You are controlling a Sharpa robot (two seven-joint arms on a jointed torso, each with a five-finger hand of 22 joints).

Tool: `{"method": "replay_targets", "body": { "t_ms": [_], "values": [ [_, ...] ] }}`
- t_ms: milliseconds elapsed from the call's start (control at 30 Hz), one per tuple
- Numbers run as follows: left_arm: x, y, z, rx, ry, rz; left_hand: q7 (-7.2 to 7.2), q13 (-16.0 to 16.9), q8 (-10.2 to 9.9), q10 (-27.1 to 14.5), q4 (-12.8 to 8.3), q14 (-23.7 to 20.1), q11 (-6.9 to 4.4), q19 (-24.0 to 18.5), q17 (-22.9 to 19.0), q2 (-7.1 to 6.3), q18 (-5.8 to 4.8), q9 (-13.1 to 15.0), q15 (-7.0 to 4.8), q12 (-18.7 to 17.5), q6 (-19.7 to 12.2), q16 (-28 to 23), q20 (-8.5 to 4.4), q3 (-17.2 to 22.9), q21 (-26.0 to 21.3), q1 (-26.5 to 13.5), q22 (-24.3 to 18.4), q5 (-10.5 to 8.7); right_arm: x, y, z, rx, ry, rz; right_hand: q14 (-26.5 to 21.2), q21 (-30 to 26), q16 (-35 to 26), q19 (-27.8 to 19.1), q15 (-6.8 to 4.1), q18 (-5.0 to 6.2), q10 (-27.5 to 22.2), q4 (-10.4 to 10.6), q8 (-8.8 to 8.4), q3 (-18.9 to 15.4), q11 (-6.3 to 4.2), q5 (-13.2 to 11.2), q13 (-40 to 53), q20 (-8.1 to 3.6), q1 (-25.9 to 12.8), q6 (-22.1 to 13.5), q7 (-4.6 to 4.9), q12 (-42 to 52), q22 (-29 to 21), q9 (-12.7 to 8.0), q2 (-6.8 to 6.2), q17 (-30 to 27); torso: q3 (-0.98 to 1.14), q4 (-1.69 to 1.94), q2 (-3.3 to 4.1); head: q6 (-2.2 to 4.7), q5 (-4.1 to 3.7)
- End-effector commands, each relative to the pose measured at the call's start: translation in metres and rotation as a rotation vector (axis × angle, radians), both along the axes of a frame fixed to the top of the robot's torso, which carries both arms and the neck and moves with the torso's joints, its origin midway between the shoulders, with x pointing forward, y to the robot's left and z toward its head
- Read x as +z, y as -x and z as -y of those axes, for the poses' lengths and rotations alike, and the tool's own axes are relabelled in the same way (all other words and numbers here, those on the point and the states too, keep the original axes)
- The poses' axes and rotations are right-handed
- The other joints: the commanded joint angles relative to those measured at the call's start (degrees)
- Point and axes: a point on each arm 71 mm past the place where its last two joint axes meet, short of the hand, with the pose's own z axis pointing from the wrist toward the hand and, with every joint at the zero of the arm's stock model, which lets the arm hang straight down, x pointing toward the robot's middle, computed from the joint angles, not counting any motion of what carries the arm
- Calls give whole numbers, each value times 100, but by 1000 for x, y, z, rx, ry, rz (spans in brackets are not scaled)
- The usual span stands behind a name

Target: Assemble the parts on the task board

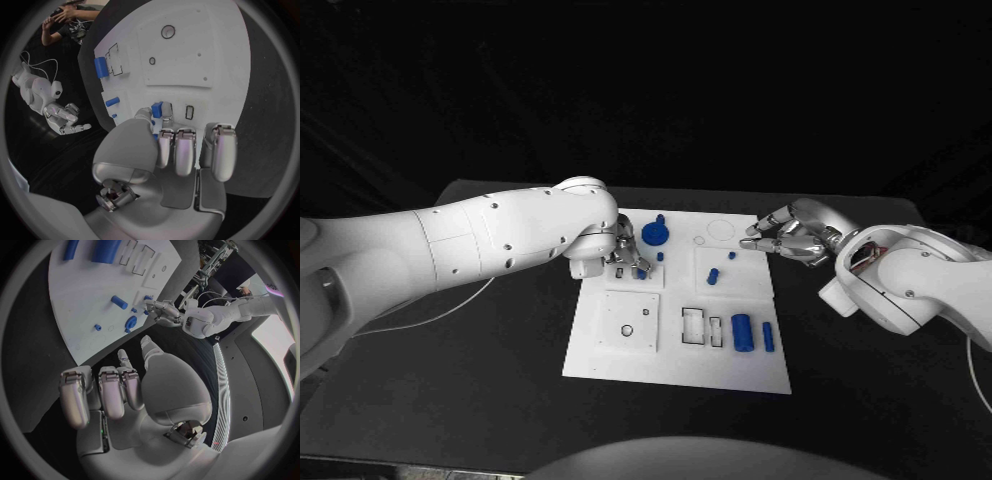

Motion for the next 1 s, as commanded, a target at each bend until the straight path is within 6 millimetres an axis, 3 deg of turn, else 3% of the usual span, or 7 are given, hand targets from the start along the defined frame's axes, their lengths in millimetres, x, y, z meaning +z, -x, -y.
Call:
{"method": "replay_targets", "body": {
  "t_ms": [33,500,1000],
  "values": [
    [0,1,-1,3,0,-7,-32,1491,-29,606,-5,607,-53,602,1506,-39,-43,60,-46,14,21,15,-44,103,14,181,1509,217,-1,1,0,6,9,-5,608,26,23,600,51,-39,601,28,16,-3,23,38,1508,45,-6,25,-15,-18,1509,9,68,1508,-1,4,-4,-10,-11],
    [3,1,-11,23,20,4,-48,1491,-75,606,-19,607,-66,602,1506,-242,-43,215,-69,14,94,15,-70,406,14,606,1509,302,-2,0,4,-8,17,-7,608,26,23,600,41,-39,601,34,23,-7,5,46,1508,44,-3,53,-38,-18,1509,15,87,1508,0,3,-12,-26,-43],
    [15,-3,-13,8,-3,10,-50,1491,-84,606,-17,607,-68,602,1506,-273,-43,241,-73,14,112,15,-74,452,14,665,1509,300,-5,-1,5,-9,20,-13,608,26,23,600,38,-39,601,35,25,-11,5,46,1508,43,-4,60,-30,-18,1509,16,87,1508,0,-2,-1,-37,-11]
  ]
}}
